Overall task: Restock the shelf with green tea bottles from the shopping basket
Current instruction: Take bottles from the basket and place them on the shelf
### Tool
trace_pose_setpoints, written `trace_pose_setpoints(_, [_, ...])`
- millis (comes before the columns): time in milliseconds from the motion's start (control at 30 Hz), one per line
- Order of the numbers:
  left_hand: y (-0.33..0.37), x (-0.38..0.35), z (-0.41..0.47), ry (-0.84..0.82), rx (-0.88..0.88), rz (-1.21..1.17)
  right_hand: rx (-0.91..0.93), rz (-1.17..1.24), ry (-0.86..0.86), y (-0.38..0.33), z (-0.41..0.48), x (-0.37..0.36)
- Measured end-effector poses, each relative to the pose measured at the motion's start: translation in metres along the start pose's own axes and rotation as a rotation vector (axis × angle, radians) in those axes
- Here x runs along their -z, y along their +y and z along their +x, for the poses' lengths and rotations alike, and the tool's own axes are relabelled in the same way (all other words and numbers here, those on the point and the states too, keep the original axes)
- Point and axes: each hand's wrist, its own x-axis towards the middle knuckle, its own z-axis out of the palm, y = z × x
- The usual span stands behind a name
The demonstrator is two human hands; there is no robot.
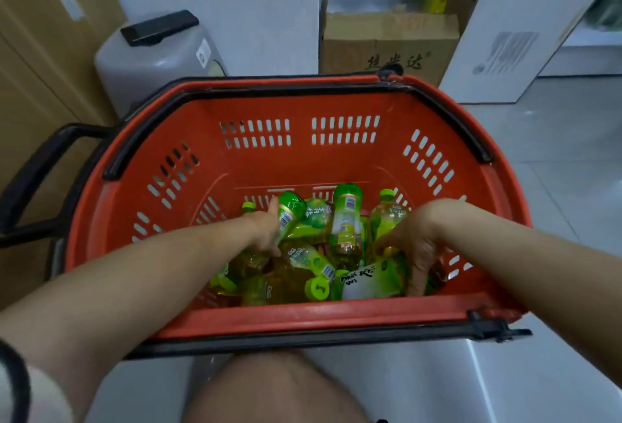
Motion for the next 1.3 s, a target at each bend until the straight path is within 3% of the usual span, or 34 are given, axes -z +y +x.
trace_pose_setpoints(233, [-0.016,0.013,-0.011,0.102,0.046,-0.1,0.147,0.325,0.419,0.01,-0.006,0.011])
trace_pose_setpoints(400, [-0.016,0.054,-0.064,0.247,-0.021,-0.254,0.228,0.461,0.469,0.002,-0.02,0.013])
trace_pose_setpoints(600, [-0.03,0.077,-0.154,0.445,-0.192,-0.989,0.241,0.499,0.977,0.005,-0.068,0.023])
trace_pose_setpoints(700, [-0.037,0.087,-0.197,0.477,-0.208,-1.363,0.349,0.976,1.24,-0.007,-0.091,0.025])
trace_pose_setpoints(733, [-0.043,0.09,-0.21,0.475,-0.223,-1.432,0.444,1.253,1.265,-0.015,-0.096,0.025])
trace_pose_setpoints(800, [-0.059,0.093,-0.239,0.464,-0.295,-1.483,0.622,1.77,1.154,-0.031,-0.103,0.025])
trace_pose_setpoints(867, [-0.074,0.096,-0.271,0.492,-0.376,-1.406,0.782,2.016,0.897,-0.045,-0.113,0.026])
trace_pose_setpoints(933, [-0.086,0.098,-0.3,0.602,-0.374,-1.232,0.961,2.002,0.596,-0.067,-0.123,0.025])
trace_pose_setpoints(1033, [-0.11,0.102,-0.338,0.957,-0.24,-0.771,1.23,1.896,0.32,-0.115,-0.13,0.031])
trace_pose_setpoints(1167, [-0.157,0.106,-0.405,1.278,0.019,0.023,1.52,1.698,0.176,-0.198,-0.149,0.055])
trace_pose_setpoints(1300, [-0.202,0.104,-0.481,1.412,0.286,0.522,1.547,1.468,0.262,-0.276,-0.169,0.079])
